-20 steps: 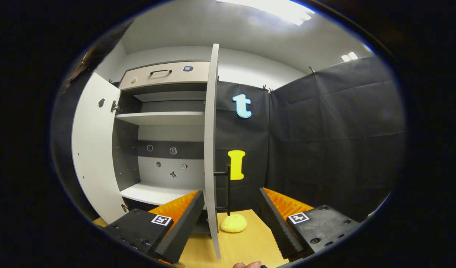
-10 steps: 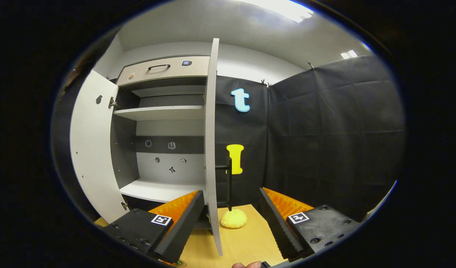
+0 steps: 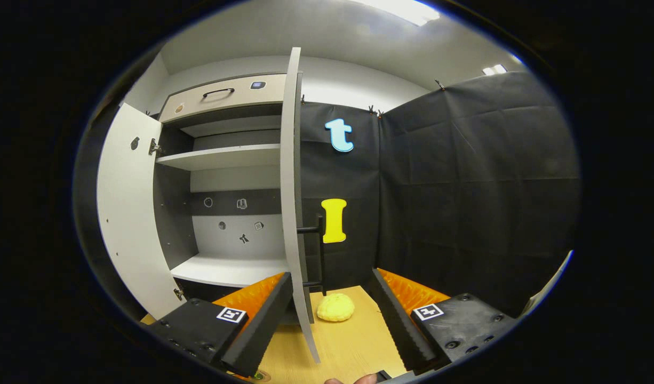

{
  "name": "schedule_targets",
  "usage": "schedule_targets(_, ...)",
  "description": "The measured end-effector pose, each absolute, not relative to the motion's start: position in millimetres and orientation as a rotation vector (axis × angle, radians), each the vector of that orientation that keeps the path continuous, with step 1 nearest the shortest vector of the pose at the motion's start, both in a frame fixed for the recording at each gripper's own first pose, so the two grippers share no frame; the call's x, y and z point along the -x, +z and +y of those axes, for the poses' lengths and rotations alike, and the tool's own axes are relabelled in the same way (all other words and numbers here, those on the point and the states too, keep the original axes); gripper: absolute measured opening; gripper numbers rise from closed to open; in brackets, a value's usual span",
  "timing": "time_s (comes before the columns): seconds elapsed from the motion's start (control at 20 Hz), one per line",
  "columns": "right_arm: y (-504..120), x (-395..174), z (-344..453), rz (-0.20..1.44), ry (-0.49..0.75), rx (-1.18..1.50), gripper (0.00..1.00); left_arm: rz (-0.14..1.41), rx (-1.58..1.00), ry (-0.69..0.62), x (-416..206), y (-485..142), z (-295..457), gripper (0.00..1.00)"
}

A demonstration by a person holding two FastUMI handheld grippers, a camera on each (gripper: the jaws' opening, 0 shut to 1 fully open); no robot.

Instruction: Grasp the bottle in the cabinet with the left hand and place it on the coaster, then close the right door with the right hand and the left door with the left hand.

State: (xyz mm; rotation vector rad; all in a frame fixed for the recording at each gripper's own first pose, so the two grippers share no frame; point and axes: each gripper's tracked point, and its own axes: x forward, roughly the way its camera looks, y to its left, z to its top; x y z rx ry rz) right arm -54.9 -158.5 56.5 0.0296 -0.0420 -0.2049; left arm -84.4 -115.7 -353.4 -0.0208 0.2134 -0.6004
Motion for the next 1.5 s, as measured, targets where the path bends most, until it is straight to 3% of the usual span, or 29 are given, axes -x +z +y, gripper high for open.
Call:
schedule_targets(0.3,51.3,41.6,-175.8,-0.033,-0.195,-0.019,0.98,0.227,0.054,-0.522,101.4,-315.1,-95.2,0.96)
schedule_targets(0.5,42.4,25.8,-202.9,-0.004,-0.217,-0.030,0.98,0.186,0.093,-0.444,100.2,-250.9,-71.3,0.96)
schedule_targets(1.0,46.9,-28.0,-219.4,0.013,-0.157,-0.074,0.98,0.049,0.105,-0.022,44.4,-101.1,22.6,0.95)
schedule_targets(1.25,46.5,-29.7,-194.3,0.004,-0.089,-0.071,0.95,0.036,0.013,0.013,27.4,-76.8,32.0,0.95)
schedule_targets(1.5,40.7,-30.2,-126.3,0.023,0.041,-0.089,0.97,0.019,-0.023,-0.061,24.6,-75.4,24.0,0.95)
